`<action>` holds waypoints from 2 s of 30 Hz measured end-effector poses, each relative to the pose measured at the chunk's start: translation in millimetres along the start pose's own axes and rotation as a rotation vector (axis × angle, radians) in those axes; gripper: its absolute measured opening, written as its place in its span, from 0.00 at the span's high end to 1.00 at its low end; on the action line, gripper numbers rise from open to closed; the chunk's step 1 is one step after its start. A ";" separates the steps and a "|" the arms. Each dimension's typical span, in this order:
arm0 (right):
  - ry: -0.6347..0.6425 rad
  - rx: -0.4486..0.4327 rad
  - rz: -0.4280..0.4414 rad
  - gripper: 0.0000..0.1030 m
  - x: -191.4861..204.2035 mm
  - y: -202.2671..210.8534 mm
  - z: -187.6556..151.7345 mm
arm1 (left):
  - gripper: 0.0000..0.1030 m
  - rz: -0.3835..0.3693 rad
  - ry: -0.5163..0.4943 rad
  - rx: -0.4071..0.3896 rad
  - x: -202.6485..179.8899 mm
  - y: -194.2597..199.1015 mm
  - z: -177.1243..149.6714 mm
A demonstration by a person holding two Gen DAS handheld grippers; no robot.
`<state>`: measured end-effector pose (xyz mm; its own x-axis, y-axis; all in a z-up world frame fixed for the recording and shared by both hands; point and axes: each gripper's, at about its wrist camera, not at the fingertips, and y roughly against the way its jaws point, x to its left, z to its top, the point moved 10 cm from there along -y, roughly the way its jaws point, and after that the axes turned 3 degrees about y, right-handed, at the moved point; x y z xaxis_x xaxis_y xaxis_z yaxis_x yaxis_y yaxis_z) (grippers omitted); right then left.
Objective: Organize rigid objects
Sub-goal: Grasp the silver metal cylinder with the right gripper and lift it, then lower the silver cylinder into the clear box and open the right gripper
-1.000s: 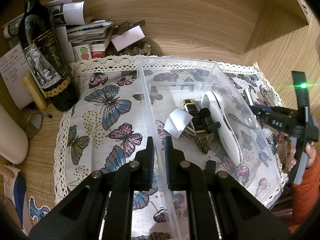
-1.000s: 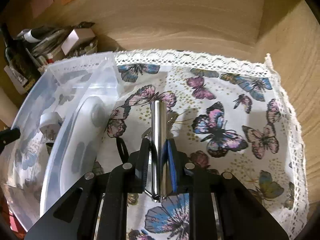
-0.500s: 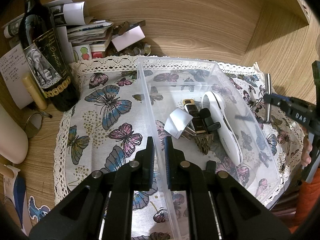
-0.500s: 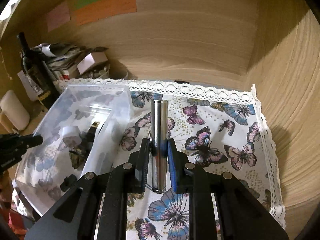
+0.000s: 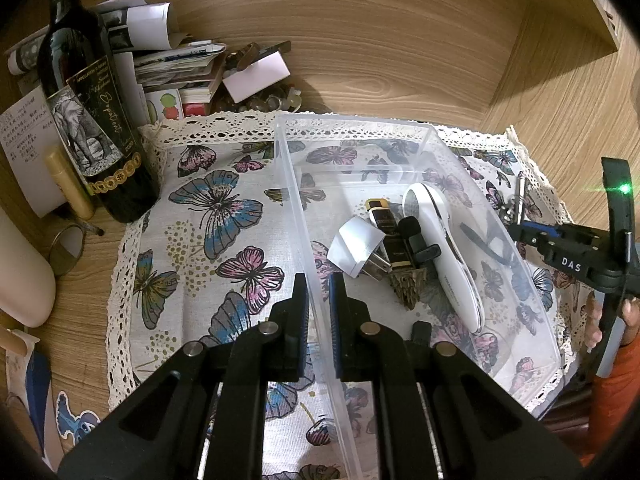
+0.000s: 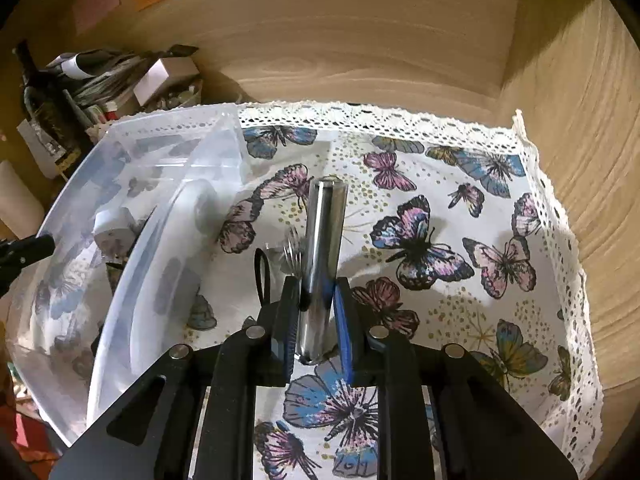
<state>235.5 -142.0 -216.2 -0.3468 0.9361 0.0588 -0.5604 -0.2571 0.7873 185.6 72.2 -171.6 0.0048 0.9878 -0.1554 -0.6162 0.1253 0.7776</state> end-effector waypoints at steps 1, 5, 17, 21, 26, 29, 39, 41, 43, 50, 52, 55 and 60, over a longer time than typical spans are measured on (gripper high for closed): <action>-0.004 0.001 -0.007 0.85 -1.5 -1.0 -1.8 | 0.91 0.000 0.000 0.000 0.1 0.0 -0.1; -0.017 0.009 -0.001 0.89 -3.8 -4.8 -7.7 | 0.91 0.002 -0.001 -0.001 0.3 0.1 0.0; -0.032 0.059 -0.024 0.85 -10.9 -33.1 7.7 | 0.91 0.000 0.000 0.000 -0.9 0.4 0.2; -0.024 0.057 -0.041 0.85 -12.9 -42.9 9.4 | 0.91 0.001 0.001 0.000 -1.1 0.3 0.2; -0.014 0.021 -0.055 0.86 -12.9 -26.0 14.0 | 0.91 0.000 0.001 0.000 -1.3 0.3 0.1; -0.013 -0.036 -0.049 0.86 -9.6 -1.3 24.2 | 0.91 0.001 0.000 0.000 -1.1 0.4 0.0; 0.083 -0.232 -0.004 0.86 32.9 77.8 71.6 | 0.91 0.002 -0.003 -0.001 -2.3 -0.5 -0.2; 0.108 -0.253 0.021 0.86 48.3 82.3 78.4 | 0.91 0.001 -0.002 -0.001 -2.4 -0.6 -0.2; 0.135 -0.265 0.044 0.86 62.0 86.5 79.3 | 0.91 0.003 -0.003 -0.001 -2.4 -0.5 -0.2; 0.240 -0.207 0.156 0.86 118.9 67.0 63.3 | 0.91 0.004 -0.004 -0.001 -2.5 -0.5 -0.1; 0.264 -0.180 0.181 0.86 131.5 58.8 56.3 | 0.91 0.003 -0.003 -0.001 -2.4 -0.6 -0.1; 0.296 -0.144 0.200 0.86 143.8 48.3 44.8 | 0.91 0.001 -0.001 -0.001 -3.0 -0.6 -0.2; 0.319 -0.073 0.237 0.86 154.2 30.6 30.6 | 0.91 0.000 0.000 -0.001 -3.8 -0.7 -0.2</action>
<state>187.8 1.8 -164.3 -0.6823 0.7304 0.0312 -0.4848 -0.4840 0.7285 185.9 68.4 -171.7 0.0046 0.9879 -0.1552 -0.6169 0.1250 0.7771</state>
